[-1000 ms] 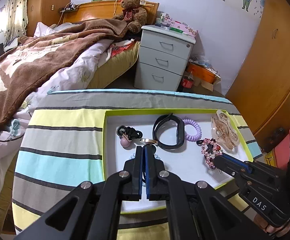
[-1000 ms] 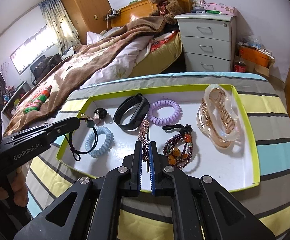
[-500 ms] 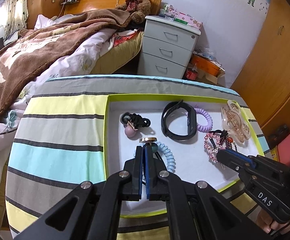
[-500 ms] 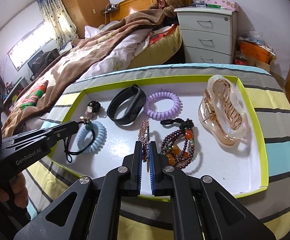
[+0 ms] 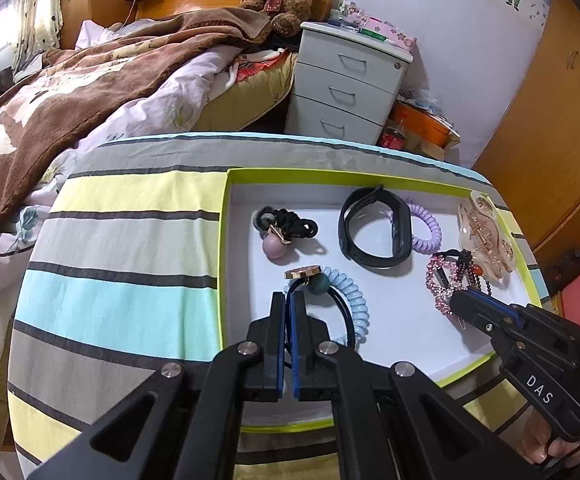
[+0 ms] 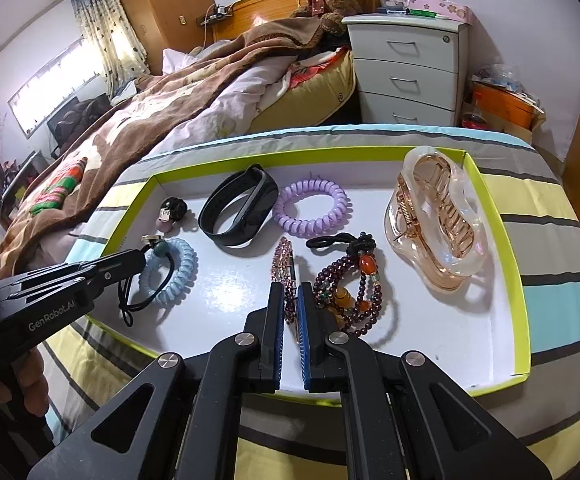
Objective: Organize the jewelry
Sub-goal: 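Lower both items into the box and open both tools, then withdraw both tools back from the box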
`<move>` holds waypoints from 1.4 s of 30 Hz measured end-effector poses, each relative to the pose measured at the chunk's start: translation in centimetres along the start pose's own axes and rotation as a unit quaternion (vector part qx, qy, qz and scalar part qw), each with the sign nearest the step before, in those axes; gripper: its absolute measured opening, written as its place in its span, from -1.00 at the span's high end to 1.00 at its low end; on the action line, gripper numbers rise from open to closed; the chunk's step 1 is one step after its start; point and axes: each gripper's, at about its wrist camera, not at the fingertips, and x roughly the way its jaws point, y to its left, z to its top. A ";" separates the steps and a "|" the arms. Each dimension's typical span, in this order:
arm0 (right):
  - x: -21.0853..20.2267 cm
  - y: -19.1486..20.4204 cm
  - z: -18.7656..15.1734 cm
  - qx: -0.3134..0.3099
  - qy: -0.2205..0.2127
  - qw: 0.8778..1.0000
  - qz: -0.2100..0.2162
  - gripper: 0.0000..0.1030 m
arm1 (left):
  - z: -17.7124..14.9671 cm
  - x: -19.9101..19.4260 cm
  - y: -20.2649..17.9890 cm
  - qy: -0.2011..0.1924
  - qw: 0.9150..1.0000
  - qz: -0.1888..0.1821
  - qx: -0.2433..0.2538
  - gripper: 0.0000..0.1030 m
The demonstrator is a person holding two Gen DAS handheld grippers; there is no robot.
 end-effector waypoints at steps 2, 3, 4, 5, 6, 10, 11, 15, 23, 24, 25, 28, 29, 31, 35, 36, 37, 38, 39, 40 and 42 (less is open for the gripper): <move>0.0 0.0 0.0 -0.001 0.000 1.000 0.000 0.87 | 0.0 0.0 0.0 0.002 1.000 0.001 0.000 0.95; 0.0 0.1 0.0 0.000 -0.001 1.000 -0.001 0.87 | 0.0 0.1 0.0 0.001 1.000 0.001 0.000 0.95; 0.0 0.1 0.0 0.000 -0.001 1.000 -0.002 0.87 | 0.0 0.1 0.0 0.002 1.000 0.001 0.000 0.95; 0.0 0.1 0.1 -0.001 -0.001 1.000 -0.004 0.86 | 0.0 0.1 0.0 0.001 1.000 0.002 0.000 0.94; 0.1 0.1 0.1 -0.002 -0.001 1.000 -0.006 0.86 | -0.1 0.1 0.0 0.001 1.000 0.002 0.000 0.94; 0.2 0.1 0.1 -0.003 -0.001 1.000 -0.008 0.82 | -0.1 0.1 0.0 0.001 1.000 0.005 0.002 0.90; 0.2 0.1 0.1 -0.004 0.000 1.000 -0.008 0.82 | -0.1 0.2 0.0 0.001 1.000 0.006 0.001 0.86; 0.1 0.2 0.0 -0.008 -0.002 1.000 -0.012 0.82 | -0.1 0.2 0.1 0.002 1.000 0.006 0.001 0.81; -0.3 0.5 -0.1 -0.018 -0.008 1.000 -0.023 0.75 | -0.1 -0.1 -0.5 0.001 1.000 0.002 0.009 0.40; -0.3 0.5 -0.2 -0.019 -0.008 0.999 -0.024 0.75 | -0.1 -0.2 -0.5 0.001 1.000 0.001 0.009 0.40; -0.4 0.6 -0.2 -0.019 -0.008 0.999 -0.025 0.74 | -0.1 -0.2 -0.5 0.002 1.000 0.001 0.008 0.38; -0.7 0.7 -0.3 -0.022 -0.012 0.999 -0.023 0.65 | -0.1 -0.3 -0.8 0.003 1.000 0.002 0.010 0.33; -0.9 0.8 -0.3 -0.024 -0.015 0.999 -0.025 0.63 | -0.1 -0.3 -0.8 0.004 1.000 0.001 0.010 0.30; -1.2 0.9 -0.3 -0.026 -0.018 0.999 -0.029 0.63 | -0.2 -0.5 -1.0 0.004 1.000 0.001 0.012 0.26; -1.8 0.9 -0.4 -0.025 -0.024 0.999 -0.031 0.63 | -0.3 -1.1 -1.3 -0.002 1.000 0.002 0.015 0.16; -2.0 1.0 -0.4 -0.026 -0.026 0.999 -0.033 0.63 | -0.3 -1.3 -1.4 -0.003 1.000 0.004 0.015 0.15; -2.3 1.1 -0.4 -0.027 -0.029 0.999 -0.036 0.63 | -0.3 -1.4 -1.4 -0.004 1.000 0.007 0.014 0.11; -2.6 1.2 -0.5 -0.031 -0.032 0.998 -0.039 0.63 | -0.4 -1.6 -1.4 -0.005 1.000 0.010 0.013 0.03; -2.9 1.4 -0.6 -0.034 -0.035 0.998 -0.042 0.63 | -0.5 -1.7 -1.5 -0.006 1.000 0.011 0.014 0.01; -3.2 1.6 -0.7 -0.036 -0.039 0.998 -0.045 0.63 | -0.6 -2.0 -1.5 -0.007 1.000 0.012 0.013 0.01; -3.9 1.9 -1.0 -0.040 -0.045 0.997 -0.051 0.63 | -0.9 -2.5 -1.5 -0.011 1.000 0.012 0.011 0.00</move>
